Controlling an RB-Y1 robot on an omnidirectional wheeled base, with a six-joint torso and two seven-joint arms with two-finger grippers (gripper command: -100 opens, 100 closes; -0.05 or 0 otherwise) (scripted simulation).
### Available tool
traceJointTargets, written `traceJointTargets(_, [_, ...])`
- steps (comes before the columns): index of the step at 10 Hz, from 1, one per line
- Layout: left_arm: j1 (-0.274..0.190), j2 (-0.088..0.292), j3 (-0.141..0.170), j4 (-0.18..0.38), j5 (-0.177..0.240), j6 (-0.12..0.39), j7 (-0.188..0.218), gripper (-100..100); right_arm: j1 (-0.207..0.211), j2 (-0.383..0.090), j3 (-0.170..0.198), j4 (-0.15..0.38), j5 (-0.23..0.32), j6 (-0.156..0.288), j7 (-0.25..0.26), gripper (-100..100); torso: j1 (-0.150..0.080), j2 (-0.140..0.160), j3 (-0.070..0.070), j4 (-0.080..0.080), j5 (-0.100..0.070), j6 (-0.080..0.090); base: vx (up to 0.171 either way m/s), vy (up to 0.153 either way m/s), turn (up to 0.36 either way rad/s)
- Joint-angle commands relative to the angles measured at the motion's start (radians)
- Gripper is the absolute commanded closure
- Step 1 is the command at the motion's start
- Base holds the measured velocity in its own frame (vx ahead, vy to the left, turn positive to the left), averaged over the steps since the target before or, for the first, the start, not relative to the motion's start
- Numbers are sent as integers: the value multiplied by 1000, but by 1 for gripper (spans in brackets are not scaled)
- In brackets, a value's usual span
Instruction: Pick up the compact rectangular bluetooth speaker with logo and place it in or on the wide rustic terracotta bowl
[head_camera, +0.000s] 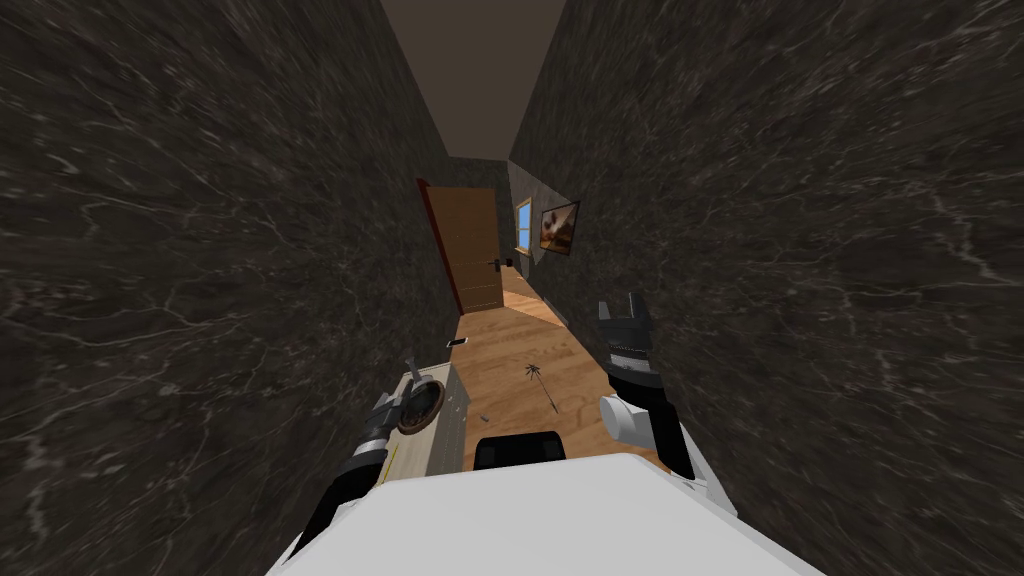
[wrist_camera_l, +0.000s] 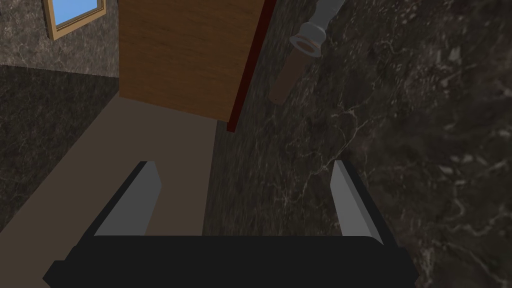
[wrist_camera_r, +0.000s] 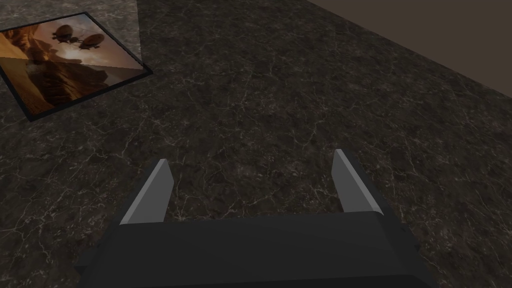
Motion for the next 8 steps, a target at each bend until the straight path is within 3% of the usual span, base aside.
traceJointTargets(1, [5, 21, 9, -25, 12, 31, 10, -100, 0, 0, 0, 0, 0, 0, 0, 0, 0, 0, 0, 0, 0, 0, -9, -37, 5])
traceJointTargets(3, [11, 47, 21, -54, 27, 66, 20, -100, 0, 0, 0, 0, 0, 0, 0, 0, 0, 0, 0, 0, 0, 0, -9, -42, 7])
traceJointTargets(4, [11, 40, 18, -48, 23, 53, 17, -100, 0, 0, 0, 0, 0, 0, 0, 0, 0, 0, 0, 0, 0, 0, -3, -19, 4])
traceJointTargets(5, [12, 42, 19, -51, 24, 59, 18, 0, 0, 0, 0, 0, 0, 0, 0, 0, 1, 0, 0, 0, 0, 0, 0, 0, 0])
traceJointTargets(8, [11, 41, 19, -51, 24, 59, 18, 0, 0, 0, 0, 0, 0, 0, 0, 0, 3, -1, 0, 0, 1, 0, 0, 0, 0])
